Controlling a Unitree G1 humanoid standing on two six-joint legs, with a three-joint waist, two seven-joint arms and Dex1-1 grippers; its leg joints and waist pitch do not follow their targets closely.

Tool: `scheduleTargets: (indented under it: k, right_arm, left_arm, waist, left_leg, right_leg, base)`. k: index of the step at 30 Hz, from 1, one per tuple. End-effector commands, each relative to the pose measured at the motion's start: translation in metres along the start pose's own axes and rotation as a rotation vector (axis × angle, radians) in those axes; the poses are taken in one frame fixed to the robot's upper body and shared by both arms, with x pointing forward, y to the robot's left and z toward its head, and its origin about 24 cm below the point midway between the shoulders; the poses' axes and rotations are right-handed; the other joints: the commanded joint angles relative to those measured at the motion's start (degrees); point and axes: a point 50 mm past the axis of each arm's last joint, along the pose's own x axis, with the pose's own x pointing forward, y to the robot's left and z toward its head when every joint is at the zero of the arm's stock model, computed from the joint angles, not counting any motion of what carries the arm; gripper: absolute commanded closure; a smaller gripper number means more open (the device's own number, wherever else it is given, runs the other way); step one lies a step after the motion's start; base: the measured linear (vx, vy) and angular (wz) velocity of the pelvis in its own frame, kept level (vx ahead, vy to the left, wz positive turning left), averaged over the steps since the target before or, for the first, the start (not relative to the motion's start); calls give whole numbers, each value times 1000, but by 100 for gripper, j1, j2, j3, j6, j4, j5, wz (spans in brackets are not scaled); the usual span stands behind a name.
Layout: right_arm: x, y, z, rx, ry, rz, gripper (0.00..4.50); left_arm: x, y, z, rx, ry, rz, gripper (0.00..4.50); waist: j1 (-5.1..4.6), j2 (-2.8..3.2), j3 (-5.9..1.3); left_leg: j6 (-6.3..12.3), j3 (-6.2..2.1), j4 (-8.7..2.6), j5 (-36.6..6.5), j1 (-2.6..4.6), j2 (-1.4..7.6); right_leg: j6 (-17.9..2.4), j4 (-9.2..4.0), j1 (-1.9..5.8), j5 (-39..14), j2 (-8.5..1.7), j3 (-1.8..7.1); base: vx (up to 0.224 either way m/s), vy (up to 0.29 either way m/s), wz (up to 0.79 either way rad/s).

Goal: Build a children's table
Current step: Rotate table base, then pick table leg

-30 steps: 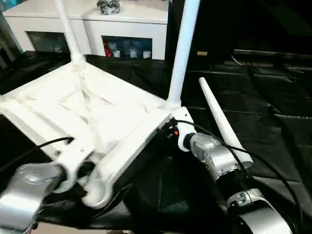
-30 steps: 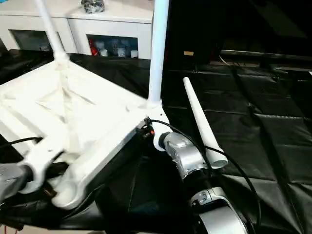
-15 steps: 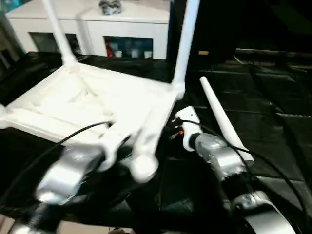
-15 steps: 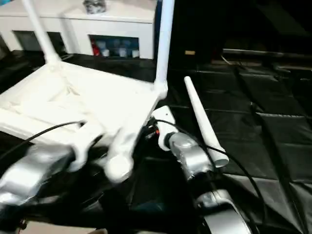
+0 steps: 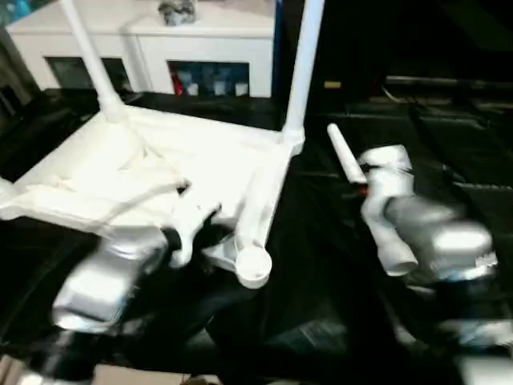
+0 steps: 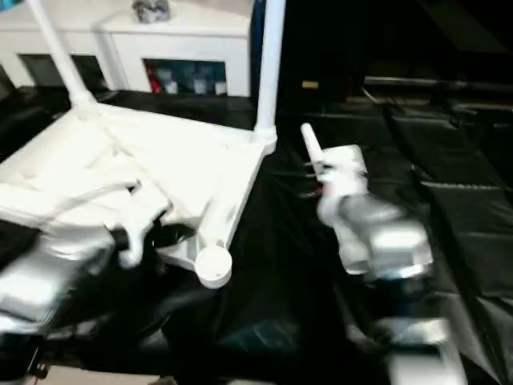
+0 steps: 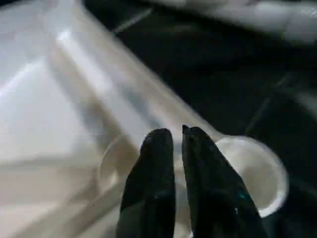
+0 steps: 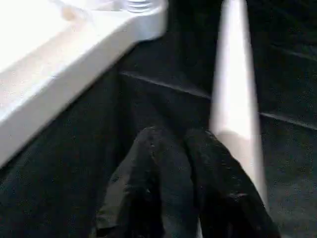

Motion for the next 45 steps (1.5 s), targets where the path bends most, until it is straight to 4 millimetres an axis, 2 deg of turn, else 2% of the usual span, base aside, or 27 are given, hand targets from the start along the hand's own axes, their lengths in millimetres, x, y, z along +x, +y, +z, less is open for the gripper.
scheduleTargets:
  k: [1,8,17,19,23,24,25,26,28,29,30,31,32,33,34,36,38,39,40,41,45]
  right_arm:
    - [-1,-3,4,1,36,-2,306]
    - [3,-16,2,79,140,-36,242]
    - [11,-20,5,110,170,-19,163]
    - [13,-19,3,126,186,5,143]
    - [17,-17,-1,125,236,32,112]
    - [18,-15,-7,150,290,51,108]
    - [19,-15,-11,150,323,51,108]
    - [19,-16,-14,147,341,49,108]
    - [20,-18,-20,137,383,36,108]
    - [21,-21,-24,131,403,17,108]
    - [21,-22,-27,134,413,7,108]
    - [21,-22,-28,139,418,5,108]
    - [21,-23,-29,146,421,6,135]
    - [22,-23,-30,149,422,6,135]
    - [22,-23,-30,152,423,6,135]
    - [22,-22,-31,159,424,11,173]
    - [22,-22,-31,165,430,19,180]
    - [22,-23,-32,166,434,21,182]
    - [22,-23,-32,166,434,21,187]
    - [22,-23,-32,166,435,22,211]
    - [23,-24,-32,190,419,20,239]
  left_arm:
    - [-1,-11,8,17,-77,-101,361]
    - [3,-17,13,11,-104,-174,294]
    - [0,-23,13,9,-109,-198,216]
    - [0,-23,13,10,-108,-198,189]
    - [1,-22,13,15,-110,-199,161]
    - [1,-22,13,35,-101,-190,144]
    - [1,-22,13,37,-93,-194,135]
    - [1,-23,13,39,-89,-200,128]
    - [0,-24,13,39,-82,-220,122]
    - [0,-25,13,37,-83,-236,122]
    - [0,-27,13,38,-84,-243,122]
    - [0,-27,13,40,-85,-246,122]
    - [-1,-27,14,42,-85,-247,119]
    - [-1,-28,14,44,-85,-248,119]
    - [-2,-28,14,44,-85,-250,119]
    - [-3,-28,14,47,-82,-252,119]
    - [-5,-28,14,48,-79,-257,119]
    - [-5,-28,15,49,-78,-260,119]
    - [-5,-28,15,49,-78,-260,119]
    - [-5,-29,15,49,-78,-260,119]
    - [-7,-28,18,56,-88,-260,119]
  waist:
    - [-4,-2,-385]
    - [-31,2,-395]
    - [-39,-3,-417]
    - [-45,-20,-415]
    - [-46,-11,-412]
    - [-67,-98,-411]
    - [-53,-59,-413]
    - [-64,-52,-410]
    - [-57,-48,-414]
    - [-65,-108,-412]
    - [-52,-78,-403]
    - [-59,-77,-402]
    - [-59,-75,-402]
    - [-59,-76,-403]
    - [-60,-119,-399]
    - [-51,-97,-398]
    - [-47,-91,-404]
    - [-45,-68,-408]
    - [-52,-77,-410]
    - [-46,-82,-409]
    - [-44,-106,-415]
  left_leg:
    - [52,-8,-359,-966,45,51]
    - [64,2,-337,-864,39,45]
    - [83,5,-316,-769,33,50]
    - [89,12,-312,-776,30,47]
    - [96,10,-309,-804,33,50]
    - [118,25,-306,-773,20,49]
    - [129,7,-309,-749,19,46]
    - [127,10,-306,-760,14,47]
    - [108,16,-296,-775,26,54]
    - [112,22,-300,-758,19,59]
    - [99,18,-303,-778,18,60]
    - [80,20,-299,-821,33,60]
    - [76,20,-300,-822,29,60]
    - [68,18,-299,-817,27,65]
    - [72,24,-302,-835,24,64]
    - [71,20,-302,-837,25,63]
    - [61,20,-300,-830,28,60]
    - [48,18,-297,-843,28,58]
    - [43,16,-299,-848,28,61]
    - [45,19,-297,-840,24,59]
    - [63,24,-291,-787,18,62]
  right_leg:
    - [-963,-457,305,-1462,-301,283]
    - [-962,-449,303,-1384,-280,278]
    - [-1088,-407,317,-1184,-283,269]
    - [-1078,-415,324,-1208,-281,271]
    - [-1102,-409,322,-1234,-284,267]
    - [-1099,-420,328,-1217,-276,272]
    - [-1122,-393,335,-1261,-284,263]
    - [-1120,-398,330,-1297,-286,262]
    - [-1106,-410,318,-1357,-292,266]
    - [-1107,-415,318,-1356,-292,267]
    - [-1094,-410,317,-1418,-303,266]
    - [-1079,-411,306,-1487,-297,266]
    - [-1080,-414,310,-1494,-300,267]
    - [-1071,-411,309,-1472,-300,270]
    - [-1053,-420,308,-1496,-294,267]
    - [-1036,-417,305,-1543,-301,268]
    - [-1014,-413,307,-1549,-300,268]
    - [-1025,-410,302,-1535,-299,265]
    - [-1044,-406,305,-1514,-297,263]
    - [-1062,-408,308,-1459,-294,265]
    - [-1079,-393,313,-1412,-298,269]
  base:
    - [0,0,0]
    - [0,0,0]
    - [0,0,0]
    - [0,0,0]
    - [0,0,0]
    - [0,0,0]
    - [0,0,0]
    - [0,0,0]
    - [0,0,0]
    - [0,0,0]
    - [0,0,0]
    - [0,0,0]
    - [0,0,0]
    - [0,0,0]
    - [0,0,0]
    - [0,0,0]
    - [0,0,0]
    - [0,0,0]
    - [0,0,0]
    - [0,0,0]
    - [0,0,0]
